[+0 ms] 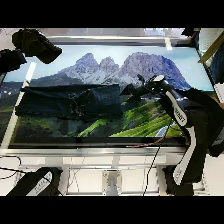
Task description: Fold the clothes and pants, and hang the long-sleeved shirts on hangers.
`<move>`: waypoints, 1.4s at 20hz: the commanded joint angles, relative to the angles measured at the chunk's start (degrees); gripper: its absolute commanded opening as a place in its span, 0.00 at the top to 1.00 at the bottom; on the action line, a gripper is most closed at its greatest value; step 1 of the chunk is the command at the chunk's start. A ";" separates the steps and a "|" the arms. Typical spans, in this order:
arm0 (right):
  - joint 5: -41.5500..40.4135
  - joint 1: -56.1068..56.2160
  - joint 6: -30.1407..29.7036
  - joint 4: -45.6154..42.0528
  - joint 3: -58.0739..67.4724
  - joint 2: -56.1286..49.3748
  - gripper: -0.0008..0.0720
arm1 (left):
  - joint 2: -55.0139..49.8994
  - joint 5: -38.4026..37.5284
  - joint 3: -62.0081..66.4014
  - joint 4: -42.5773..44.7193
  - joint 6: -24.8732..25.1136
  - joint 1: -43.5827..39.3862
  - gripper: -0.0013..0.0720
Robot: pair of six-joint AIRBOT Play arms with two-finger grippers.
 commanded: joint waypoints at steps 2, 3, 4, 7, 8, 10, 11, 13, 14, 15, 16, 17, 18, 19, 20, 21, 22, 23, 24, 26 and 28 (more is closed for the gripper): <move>-6.88 5.95 -1.11 5.84 -0.39 -1.60 0.09 | 0.04 -0.02 0.00 -0.13 -0.04 0.00 0.96; -7.63 7.02 -1.11 6.01 -0.39 -1.60 0.09 | 0.04 -0.02 0.00 -0.13 -0.04 0.00 0.96; -8.11 8.02 -1.11 5.97 -0.39 -1.60 0.09 | 0.04 -0.02 -0.04 -0.13 -0.02 0.00 0.96; -5.40 9.40 -1.16 6.21 0.31 -1.55 0.77 | 0.00 -0.48 -0.11 -0.11 -0.02 0.00 0.96; -2.64 9.07 -1.46 6.12 1.33 -1.42 0.85 | -0.13 -1.42 -0.13 -0.09 0.02 0.00 0.96; 4.13 7.82 -2.45 5.20 4.35 -0.11 0.86 | -1.09 -4.74 -0.61 -0.13 0.17 -0.02 0.96; 6.75 6.86 -2.27 3.87 5.81 1.01 0.86 | -1.75 -5.97 -2.10 -0.17 0.15 -0.48 0.96; 10.29 4.31 0.44 -1.20 7.93 4.74 0.86 | -3.23 -6.49 -7.67 -0.94 0.17 -2.67 0.96; 11.67 2.69 2.25 -5.03 8.57 7.23 0.86 | -4.04 -6.32 -11.23 -2.32 0.17 -4.44 0.96; 13.70 1.01 3.78 -8.44 9.03 9.55 0.86 | -5.07 -5.40 -15.32 -3.85 0.17 -6.84 0.96; 17.05 -0.92 4.39 -11.89 9.42 11.93 0.86 | -6.03 -2.91 -19.04 -5.01 0.15 -9.51 0.96; 20.74 -2.67 6.05 -15.17 9.51 14.08 0.86 | -7.19 1.09 -22.56 -6.93 0.13 -12.66 0.96; 24.68 -4.44 7.85 -19.02 9.49 16.28 0.86 | -8.76 5.51 -25.07 -10.14 0.15 -16.04 0.96; 27.52 -5.79 9.51 -22.47 9.49 18.23 0.86 | -10.54 8.96 -26.32 -12.90 0.17 -19.21 0.96; 29.33 -6.99 11.13 -25.24 9.57 20.22 0.86 | -13.62 12.31 -26.71 -14.64 0.20 -23.71 0.96; 29.99 -7.89 11.96 -26.38 9.62 21.86 0.86 | -16.57 15.02 -26.71 -15.04 0.17 -27.87 0.96; 30.21 -8.70 13.22 -26.38 9.62 23.45 0.86 | -19.56 18.10 -26.69 -15.47 0.15 -31.76 0.96; 30.49 -9.14 14.62 -26.40 9.62 24.65 0.86 | -22.73 21.62 -26.64 -16.02 -0.13 -35.26 0.96; 31.65 -9.33 15.74 -26.43 9.86 25.51 0.86 | -25.42 24.85 -26.47 -17.77 -0.74 -37.64 0.96; 32.57 -9.11 18.51 -26.25 11.85 25.94 0.86 | -30.60 28.70 -25.14 -22.84 -0.63 -40.41 0.96; 32.09 -8.28 20.37 -26.32 14.67 25.90 0.86 | -34.84 28.81 -22.56 -24.00 -0.44 -41.90 0.96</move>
